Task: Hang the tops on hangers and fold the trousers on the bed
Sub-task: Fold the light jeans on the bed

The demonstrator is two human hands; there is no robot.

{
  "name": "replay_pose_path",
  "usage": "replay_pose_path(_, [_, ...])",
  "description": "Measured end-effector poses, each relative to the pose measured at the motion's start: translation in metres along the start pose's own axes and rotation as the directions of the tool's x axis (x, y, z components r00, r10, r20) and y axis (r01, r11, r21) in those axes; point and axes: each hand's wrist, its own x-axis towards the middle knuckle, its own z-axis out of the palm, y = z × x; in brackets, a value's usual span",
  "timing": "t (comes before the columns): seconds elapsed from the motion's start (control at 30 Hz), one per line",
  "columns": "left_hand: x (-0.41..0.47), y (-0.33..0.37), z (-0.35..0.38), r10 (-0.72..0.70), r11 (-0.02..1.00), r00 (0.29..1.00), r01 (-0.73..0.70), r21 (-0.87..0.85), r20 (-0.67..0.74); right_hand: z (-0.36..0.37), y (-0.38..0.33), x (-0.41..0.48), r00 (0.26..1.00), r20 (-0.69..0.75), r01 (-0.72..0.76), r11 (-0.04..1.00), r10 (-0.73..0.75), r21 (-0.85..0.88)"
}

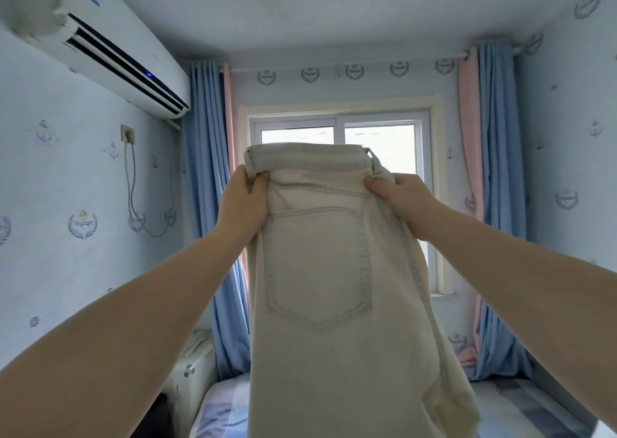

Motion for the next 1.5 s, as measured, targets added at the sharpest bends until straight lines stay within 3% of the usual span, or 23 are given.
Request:
replay_pose_path(0.2, [-0.026, -0.073, -0.003, -0.113, 0.994, 0.993, 0.113, 0.004, 0.034, 0.039, 0.066, -0.001, 0.993, 0.023, -0.112, 0.994, 0.113, -0.017])
replay_pose_path(0.43, [-0.070, -0.233, 0.010, -0.337, 0.941, 0.927, 0.338, 0.020, 0.166, 0.107, 0.218, 0.000, 0.945, 0.043, -0.321, 0.946, 0.323, -0.043])
replay_pose_path(0.53, [-0.099, -0.326, 0.017, -0.431, 0.899, 0.867, 0.436, 0.038, 0.252, 0.143, 0.309, -0.003, 0.897, 0.074, -0.427, 0.898, 0.436, -0.106])
replay_pose_path(0.67, [-0.156, -0.461, 0.028, -0.600, 0.787, 0.729, 0.611, 0.082, 0.328, 0.199, 0.445, -0.014, 0.796, 0.060, -0.582, 0.789, 0.602, -0.195])
replay_pose_path(0.77, [-0.209, -0.563, 0.036, -0.742, 0.646, 0.577, 0.752, 0.133, 0.342, 0.243, 0.547, -0.026, 0.708, 0.009, -0.672, 0.678, 0.706, -0.299])
replay_pose_path(0.87, [-0.254, -0.657, 0.049, -0.851, 0.489, 0.424, 0.854, 0.177, 0.309, 0.289, 0.653, -0.034, 0.665, -0.072, -0.692, 0.576, 0.744, -0.435])
replay_pose_path(0.93, [-0.278, -0.719, 0.058, -0.893, 0.421, 0.359, 0.880, 0.219, 0.273, 0.318, 0.714, -0.035, 0.642, -0.130, -0.671, 0.472, 0.756, -0.571])
replay_pose_path(1.0, [-0.297, -0.786, 0.069, -0.913, 0.391, 0.332, 0.876, 0.283, 0.236, 0.343, 0.769, -0.032, 0.640, -0.181, -0.663, 0.417, 0.747, -0.622])
replay_pose_path(1.1, [-0.315, -0.870, 0.090, -0.934, 0.350, 0.306, 0.885, 0.307, 0.185, 0.372, 0.844, -0.023, 0.635, -0.197, -0.686, 0.428, 0.747, -0.588])
replay_pose_path(1.27, [-0.342, -0.968, 0.126, -0.973, 0.218, 0.194, 0.948, 0.232, 0.121, 0.399, 0.952, -0.015, 0.646, -0.199, -0.707, 0.480, 0.737, -0.519])
replay_pose_path(1.4, [-0.372, -0.981, 0.133, -0.952, 0.282, 0.220, 0.901, 0.329, 0.214, 0.406, 0.986, -0.040, 0.543, -0.104, -0.804, 0.480, 0.833, -0.351])
replay_pose_path(1.5, [-0.406, -0.966, 0.124, -0.950, 0.257, 0.162, 0.889, 0.378, 0.267, 0.401, 0.984, -0.083, 0.492, 0.010, -0.797, 0.455, 0.871, -0.398])
